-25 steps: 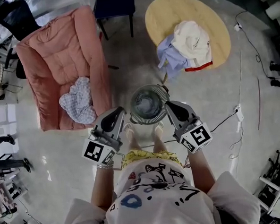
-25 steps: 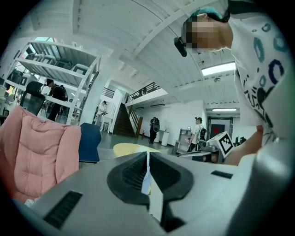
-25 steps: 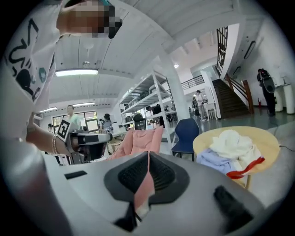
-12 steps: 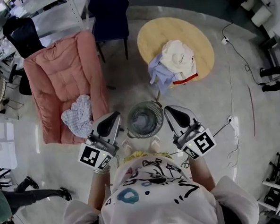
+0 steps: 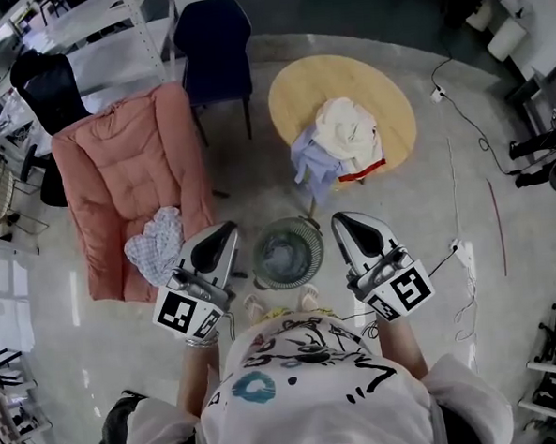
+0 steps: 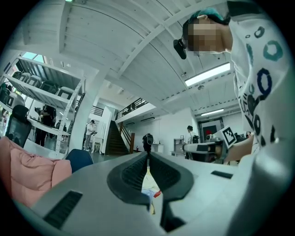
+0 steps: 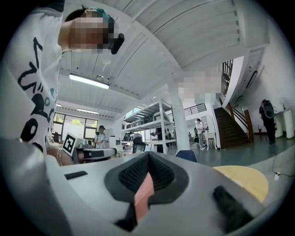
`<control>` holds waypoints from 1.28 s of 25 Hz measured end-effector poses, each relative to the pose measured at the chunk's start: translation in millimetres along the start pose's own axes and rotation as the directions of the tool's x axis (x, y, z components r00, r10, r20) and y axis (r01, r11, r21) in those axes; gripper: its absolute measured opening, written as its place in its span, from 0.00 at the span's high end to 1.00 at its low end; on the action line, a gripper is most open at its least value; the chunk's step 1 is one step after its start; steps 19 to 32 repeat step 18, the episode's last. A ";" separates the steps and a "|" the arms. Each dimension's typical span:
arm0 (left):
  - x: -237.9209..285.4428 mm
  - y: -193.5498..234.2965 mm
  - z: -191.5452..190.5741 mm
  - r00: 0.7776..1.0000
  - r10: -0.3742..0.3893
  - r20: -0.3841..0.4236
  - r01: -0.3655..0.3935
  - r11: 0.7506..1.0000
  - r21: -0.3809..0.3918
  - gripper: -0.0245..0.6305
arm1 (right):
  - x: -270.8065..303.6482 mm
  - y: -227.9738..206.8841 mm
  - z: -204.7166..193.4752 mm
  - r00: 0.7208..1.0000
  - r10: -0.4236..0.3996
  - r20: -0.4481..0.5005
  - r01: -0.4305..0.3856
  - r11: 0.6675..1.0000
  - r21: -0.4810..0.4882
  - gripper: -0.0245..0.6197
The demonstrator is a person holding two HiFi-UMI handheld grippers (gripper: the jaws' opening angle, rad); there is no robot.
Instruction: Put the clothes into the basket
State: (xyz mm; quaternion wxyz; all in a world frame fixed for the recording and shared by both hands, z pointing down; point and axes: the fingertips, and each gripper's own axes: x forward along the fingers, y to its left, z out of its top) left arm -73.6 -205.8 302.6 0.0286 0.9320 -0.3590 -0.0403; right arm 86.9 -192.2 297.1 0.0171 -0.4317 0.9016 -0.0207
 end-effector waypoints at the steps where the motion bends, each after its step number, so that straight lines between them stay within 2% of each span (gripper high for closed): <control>1: 0.1 0.5 0.9 1.000 0.000 0.001 0.000 1.000 0.002 0.92 | 0.5 -0.3 1.6 1.000 -0.002 0.003 0.002 1.000 -0.002 0.92; 10: 6.5 8.9 5.1 1.000 -0.003 -0.013 0.003 1.000 0.017 0.92 | 6.1 -10.7 11.5 1.000 -0.019 0.025 0.019 1.000 -0.003 0.92; 32: 17.9 19.1 -3.3 1.000 -0.003 -0.010 0.003 1.000 0.021 0.92 | 13.3 -23.0 2.9 0.999 -0.024 0.032 0.024 1.000 0.005 0.92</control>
